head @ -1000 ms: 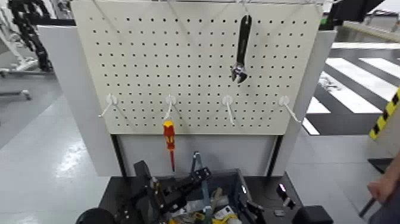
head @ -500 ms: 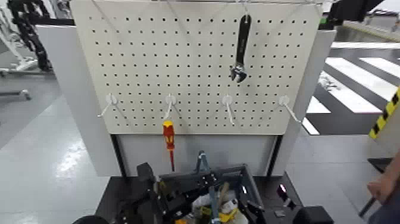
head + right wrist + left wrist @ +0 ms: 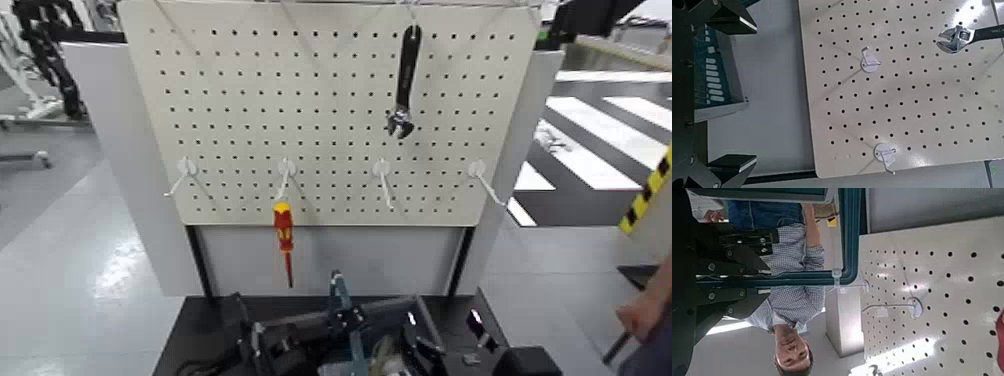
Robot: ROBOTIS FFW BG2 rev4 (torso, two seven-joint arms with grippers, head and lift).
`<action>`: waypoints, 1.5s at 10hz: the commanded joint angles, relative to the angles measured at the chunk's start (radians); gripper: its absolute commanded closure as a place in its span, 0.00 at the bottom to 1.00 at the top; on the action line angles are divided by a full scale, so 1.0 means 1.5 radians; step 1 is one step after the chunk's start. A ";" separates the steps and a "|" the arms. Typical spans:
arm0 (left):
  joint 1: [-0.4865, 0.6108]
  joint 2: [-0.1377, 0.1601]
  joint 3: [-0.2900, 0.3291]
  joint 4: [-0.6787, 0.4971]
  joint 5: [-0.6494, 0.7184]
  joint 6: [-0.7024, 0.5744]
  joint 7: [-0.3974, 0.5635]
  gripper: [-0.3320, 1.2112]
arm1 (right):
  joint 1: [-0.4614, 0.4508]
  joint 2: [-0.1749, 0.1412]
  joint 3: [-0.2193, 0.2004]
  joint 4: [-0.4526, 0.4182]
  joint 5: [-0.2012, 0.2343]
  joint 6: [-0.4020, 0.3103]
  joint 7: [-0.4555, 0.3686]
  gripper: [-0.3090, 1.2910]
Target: Grasp the handle of the crate.
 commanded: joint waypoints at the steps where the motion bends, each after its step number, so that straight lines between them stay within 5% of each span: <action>1: 0.022 0.014 0.009 -0.040 0.049 0.042 0.051 0.98 | 0.001 0.001 -0.002 -0.001 0.019 -0.011 -0.001 0.29; 7: 0.023 0.023 -0.002 -0.050 0.085 0.055 0.061 0.98 | 0.003 0.002 -0.001 -0.006 0.056 -0.013 -0.024 0.29; 15: 0.021 0.019 -0.008 -0.040 0.089 0.053 0.050 0.98 | 0.001 0.000 0.001 -0.013 0.061 0.008 -0.025 0.29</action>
